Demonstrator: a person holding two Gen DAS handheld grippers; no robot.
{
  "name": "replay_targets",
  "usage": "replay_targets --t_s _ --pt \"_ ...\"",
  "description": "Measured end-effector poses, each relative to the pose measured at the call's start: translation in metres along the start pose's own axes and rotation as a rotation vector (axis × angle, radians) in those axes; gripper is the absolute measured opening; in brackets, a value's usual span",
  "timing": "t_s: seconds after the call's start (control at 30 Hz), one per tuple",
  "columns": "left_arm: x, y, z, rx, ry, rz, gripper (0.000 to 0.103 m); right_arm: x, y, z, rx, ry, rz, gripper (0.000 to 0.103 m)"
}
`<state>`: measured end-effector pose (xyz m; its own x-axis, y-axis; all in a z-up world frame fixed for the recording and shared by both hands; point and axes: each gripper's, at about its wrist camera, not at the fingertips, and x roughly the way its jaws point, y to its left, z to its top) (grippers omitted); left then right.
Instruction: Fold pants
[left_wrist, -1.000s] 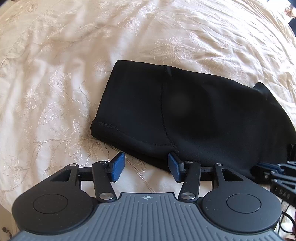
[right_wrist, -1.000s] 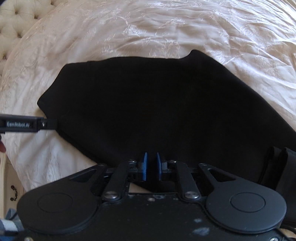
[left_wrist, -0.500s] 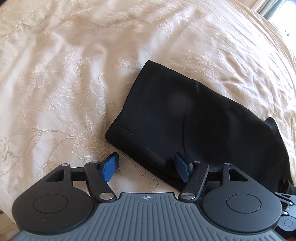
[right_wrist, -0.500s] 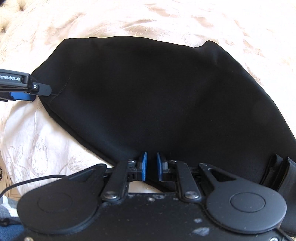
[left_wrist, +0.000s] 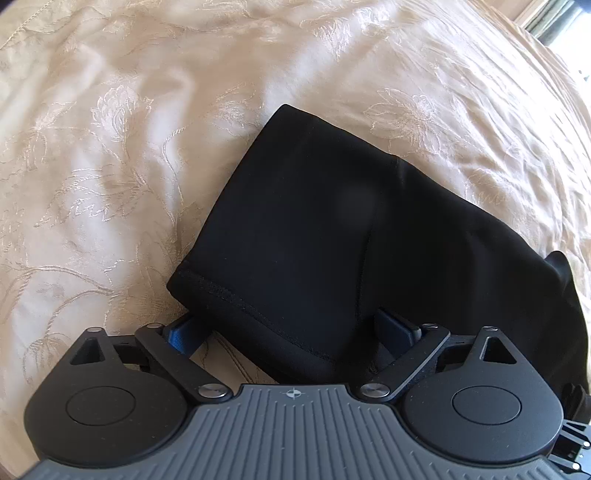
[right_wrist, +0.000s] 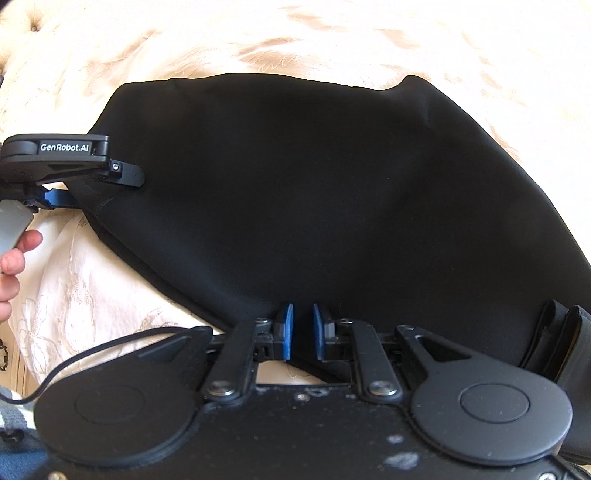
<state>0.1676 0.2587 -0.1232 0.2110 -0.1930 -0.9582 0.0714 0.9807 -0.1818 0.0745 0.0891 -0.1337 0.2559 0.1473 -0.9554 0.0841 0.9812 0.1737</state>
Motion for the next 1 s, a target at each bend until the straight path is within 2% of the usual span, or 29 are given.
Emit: replay_targets --t_s 0.03,0.07,0.1,0.13,0.17,0.23,0.33,0.47,0.67,0.83,1.0 --pt "-0.003 -0.001 0.001 -0.010 -0.010 -0.002 0.074 -0.001 0.000 -0.001 0.006 -0.005 0.000 0.015" --pt "-0.007 -0.002 0.002 -0.014 -0.011 -0.020 0.066 -0.004 -0.001 -0.002 0.014 -0.012 -0.001 0.015" --pt "-0.010 -0.003 0.002 -0.011 -0.008 -0.051 0.043 -0.006 -0.001 -0.004 0.019 -0.020 -0.002 0.015" --pt "-0.015 -0.006 0.003 -0.003 -0.006 -0.091 0.024 -0.007 -0.001 -0.006 0.023 -0.025 -0.003 0.015" --pt "-0.019 -0.010 0.004 0.008 -0.010 -0.100 0.019 -0.009 -0.001 -0.009 0.026 -0.030 -0.004 0.015" --pt "-0.031 -0.026 0.003 0.067 -0.048 -0.065 0.013 -0.014 -0.001 -0.015 0.029 -0.037 -0.009 0.015" --pt "-0.049 -0.049 -0.002 0.167 -0.116 -0.031 0.011 -0.020 0.000 -0.024 0.023 -0.046 -0.018 0.015" --pt "-0.079 -0.057 -0.009 0.262 -0.209 -0.048 0.010 -0.023 -0.003 -0.034 0.054 -0.048 -0.020 0.015" --pt "-0.112 -0.093 -0.032 0.403 -0.329 -0.035 0.010 -0.022 -0.018 -0.039 0.070 -0.043 0.035 0.015" --pt "-0.139 -0.131 -0.054 0.496 -0.438 -0.012 0.010 -0.051 -0.053 -0.043 0.149 -0.092 0.135 0.016" --pt "-0.167 -0.178 -0.077 0.560 -0.509 -0.016 0.010 -0.096 -0.107 -0.059 0.193 -0.176 0.174 0.017"
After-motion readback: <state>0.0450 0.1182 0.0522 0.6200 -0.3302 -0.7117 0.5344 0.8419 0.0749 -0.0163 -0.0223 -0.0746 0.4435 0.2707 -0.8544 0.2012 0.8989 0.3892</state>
